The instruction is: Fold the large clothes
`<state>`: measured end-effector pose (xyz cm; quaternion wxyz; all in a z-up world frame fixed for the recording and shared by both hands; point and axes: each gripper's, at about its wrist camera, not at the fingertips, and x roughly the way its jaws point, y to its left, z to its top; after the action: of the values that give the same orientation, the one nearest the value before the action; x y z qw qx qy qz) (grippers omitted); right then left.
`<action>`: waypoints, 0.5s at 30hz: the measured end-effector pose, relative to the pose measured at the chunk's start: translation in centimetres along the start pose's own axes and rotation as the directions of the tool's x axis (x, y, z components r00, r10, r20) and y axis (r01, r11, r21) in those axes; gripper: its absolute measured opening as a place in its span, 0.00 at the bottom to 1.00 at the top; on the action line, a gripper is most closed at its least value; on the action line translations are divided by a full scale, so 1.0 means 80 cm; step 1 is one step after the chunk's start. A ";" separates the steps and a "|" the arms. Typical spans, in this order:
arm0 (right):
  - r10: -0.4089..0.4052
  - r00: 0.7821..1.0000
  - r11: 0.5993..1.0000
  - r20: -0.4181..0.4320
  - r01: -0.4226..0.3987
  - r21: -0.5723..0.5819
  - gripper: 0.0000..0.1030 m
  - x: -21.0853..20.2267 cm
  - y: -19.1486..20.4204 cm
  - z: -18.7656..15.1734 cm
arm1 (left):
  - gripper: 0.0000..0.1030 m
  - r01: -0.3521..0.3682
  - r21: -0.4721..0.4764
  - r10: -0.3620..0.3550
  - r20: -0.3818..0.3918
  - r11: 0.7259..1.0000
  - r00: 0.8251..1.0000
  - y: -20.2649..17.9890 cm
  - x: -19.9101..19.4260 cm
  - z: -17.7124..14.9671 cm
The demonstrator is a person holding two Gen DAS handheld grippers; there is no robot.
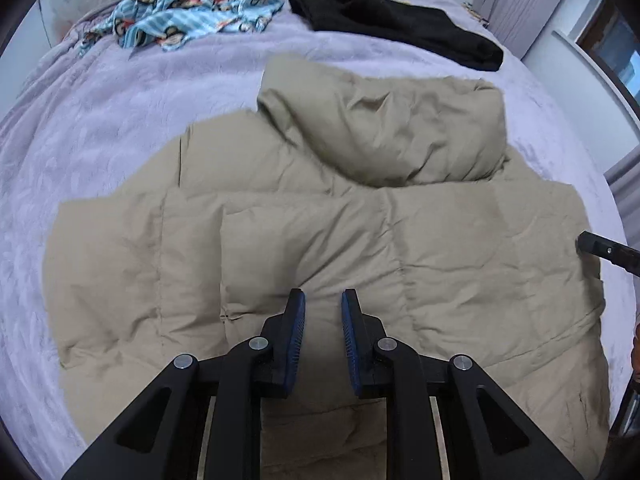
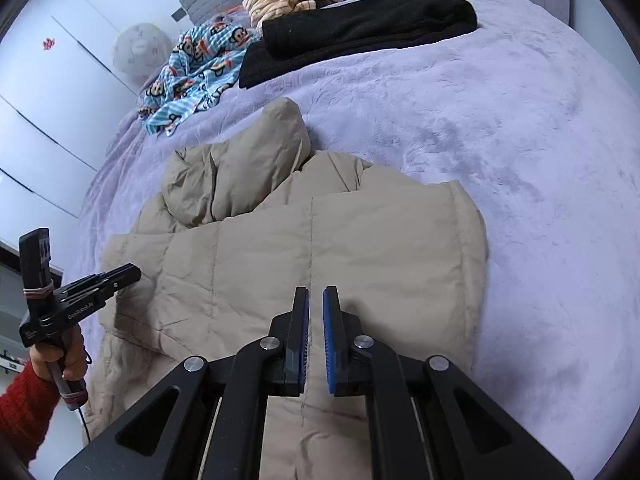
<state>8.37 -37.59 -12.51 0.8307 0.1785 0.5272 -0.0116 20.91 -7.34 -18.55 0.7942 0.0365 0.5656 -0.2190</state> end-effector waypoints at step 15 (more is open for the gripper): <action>-0.133 0.991 0.983 0.030 0.128 0.129 0.02 -0.005 -0.064 -0.033 | 0.22 -0.032 -0.038 0.034 0.067 0.999 0.997 0.009 -0.034 -0.019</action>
<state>4.81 -41.62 -14.63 0.8251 0.1957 0.5200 -0.1028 19.12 -5.36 -16.79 0.8169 0.0238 0.5417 -0.1967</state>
